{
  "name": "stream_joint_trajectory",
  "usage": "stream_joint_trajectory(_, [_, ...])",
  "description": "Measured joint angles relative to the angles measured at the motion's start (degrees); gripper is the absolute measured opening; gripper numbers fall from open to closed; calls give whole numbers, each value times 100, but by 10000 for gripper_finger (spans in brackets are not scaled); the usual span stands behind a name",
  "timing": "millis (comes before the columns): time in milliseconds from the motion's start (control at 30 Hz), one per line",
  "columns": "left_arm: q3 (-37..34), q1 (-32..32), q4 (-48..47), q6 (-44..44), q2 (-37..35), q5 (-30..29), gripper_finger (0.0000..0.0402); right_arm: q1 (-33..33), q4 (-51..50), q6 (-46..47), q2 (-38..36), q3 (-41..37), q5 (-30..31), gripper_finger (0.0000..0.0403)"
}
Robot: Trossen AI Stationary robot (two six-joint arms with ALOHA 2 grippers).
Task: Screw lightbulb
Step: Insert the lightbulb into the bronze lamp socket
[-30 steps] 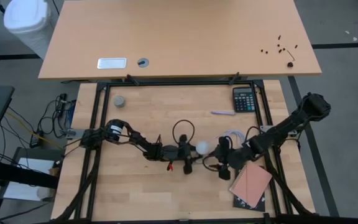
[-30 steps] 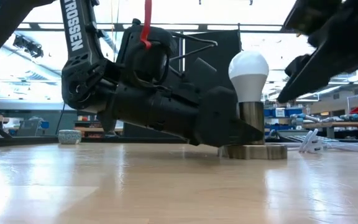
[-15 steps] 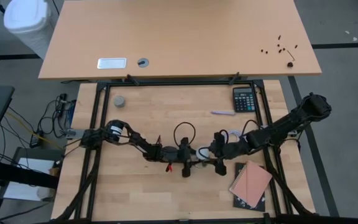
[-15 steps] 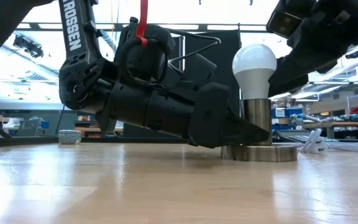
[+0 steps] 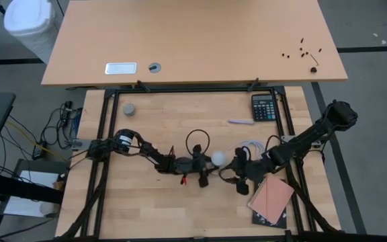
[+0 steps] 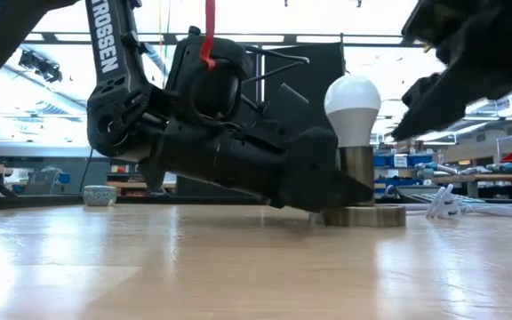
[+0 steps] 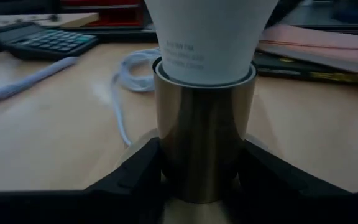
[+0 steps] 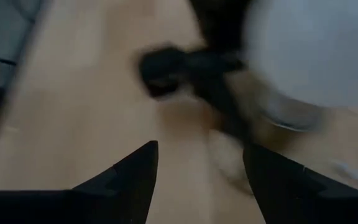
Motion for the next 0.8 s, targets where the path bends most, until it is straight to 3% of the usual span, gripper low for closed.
stream_joint_trajectory(233, [-3, -3, 100, 207, -2, 723, 193, -326, -37, -70, 0, 0, 103, 255])
stream_joint_trajectory(400, [-7, -3, 114, 205, 0, 798, 193, -421, 348, -372, 0, 0, -212, 280])
stream_joint_trajectory(733, [-7, -34, 114, 14, 0, 247, 193, -177, 490, -83, 0, -2, -464, 309])
stream_joint_trajectory(800, [-5, -29, 110, -101, 0, -38, 193, -51, 563, 85, 0, -2, -785, 309])
